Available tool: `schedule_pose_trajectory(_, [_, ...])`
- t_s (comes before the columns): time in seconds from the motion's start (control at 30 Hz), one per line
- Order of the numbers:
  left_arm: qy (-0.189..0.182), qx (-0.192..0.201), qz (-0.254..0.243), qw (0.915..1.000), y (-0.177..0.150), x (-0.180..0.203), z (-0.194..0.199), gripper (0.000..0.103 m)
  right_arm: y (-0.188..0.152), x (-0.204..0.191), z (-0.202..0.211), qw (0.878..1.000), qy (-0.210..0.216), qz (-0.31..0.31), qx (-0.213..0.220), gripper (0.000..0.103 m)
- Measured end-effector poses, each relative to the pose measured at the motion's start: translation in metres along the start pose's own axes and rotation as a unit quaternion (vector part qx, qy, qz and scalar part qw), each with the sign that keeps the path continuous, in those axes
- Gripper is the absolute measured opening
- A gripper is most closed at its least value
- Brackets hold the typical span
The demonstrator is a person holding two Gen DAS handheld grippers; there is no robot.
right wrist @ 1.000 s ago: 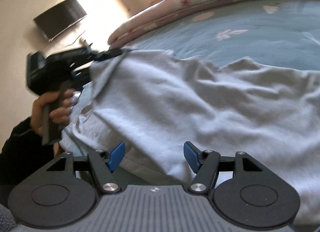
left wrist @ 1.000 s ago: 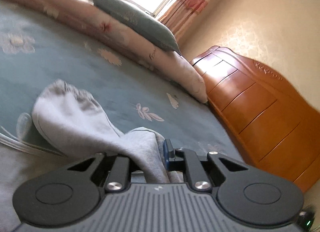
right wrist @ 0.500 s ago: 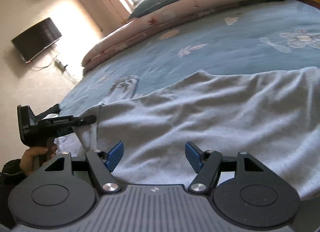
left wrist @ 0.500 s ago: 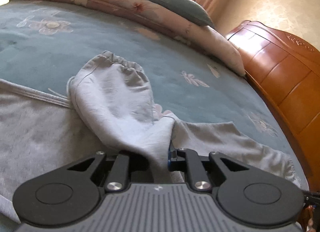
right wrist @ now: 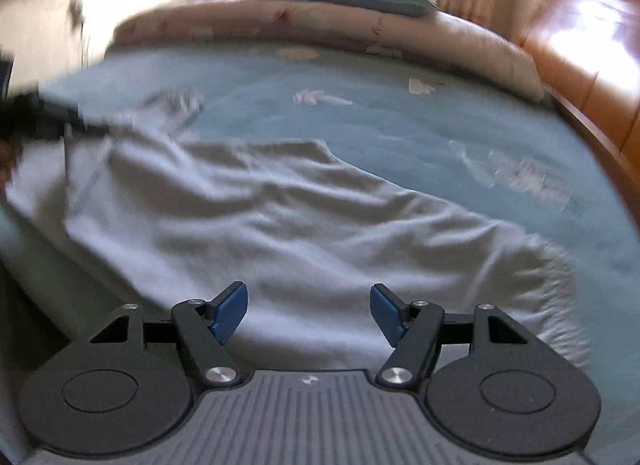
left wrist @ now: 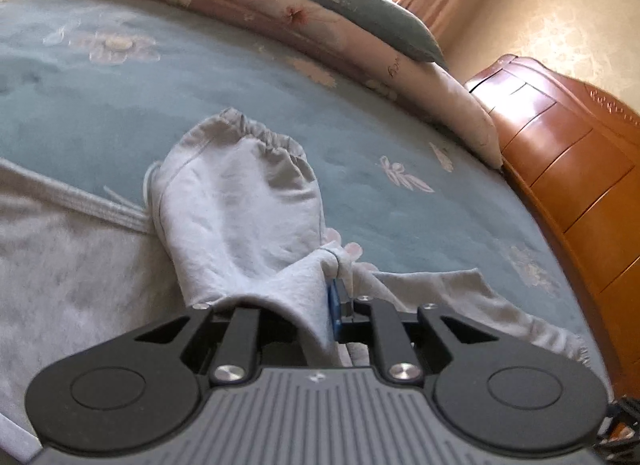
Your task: Fold clothes
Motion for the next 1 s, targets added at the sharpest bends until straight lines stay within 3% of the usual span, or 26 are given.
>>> schedule_pose_trajectory(0.07, [-0.026,-0.026,0.021,0.9991,-0.005,0.003,-0.004,0.015,-0.004,0.008,0.001,1.000,-0.009,0.012,-0.009,0.072])
schedule_pose_trajectory(0.17, [-0.022,-0.052,0.020,0.9982,-0.017,0.006,-0.014,0.019,-0.006,0.016,0.004,1.000,-0.009,-0.006,-0.007,0.072])
schedule_pose_trajectory(0.23, [0.001,-0.052,0.002,0.9986,-0.022,0.006,-0.018,0.016,-0.007,0.019,0.006,1.000,-0.005,-0.024,0.000,0.072])
schedule_pose_trajectory(0.3, [0.016,-0.045,-0.011,0.9988,-0.022,0.008,-0.018,0.003,-0.006,0.018,0.007,0.999,0.000,-0.033,0.007,0.072])
schedule_pose_trajectory(0.47, [0.007,-0.020,0.002,0.9998,0.004,0.015,0.000,0.003,-0.005,0.012,0.008,1.000,0.006,-0.004,0.005,0.072])
schedule_pose_trajectory(0.73, [0.058,-0.073,0.029,0.9952,-0.020,-0.018,-0.026,0.007,-0.017,0.007,-0.007,1.000,0.012,0.021,-0.018,0.072])
schedule_pose_trajectory(1.0, [0.046,-0.074,0.030,0.9957,-0.021,-0.014,-0.026,0.012,-0.033,-0.023,-0.031,0.993,0.010,0.098,-0.060,0.072])
Point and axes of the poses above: each gripper's, at about its wrist camera, not at the fingertips, and z roughly against the way its jaws point, x to its right, y to its top, the point moved 9 cm from there along -z, roughly the way its jaws point, and after that the axes turned 7 degrees about x, right-handed, at the moved point
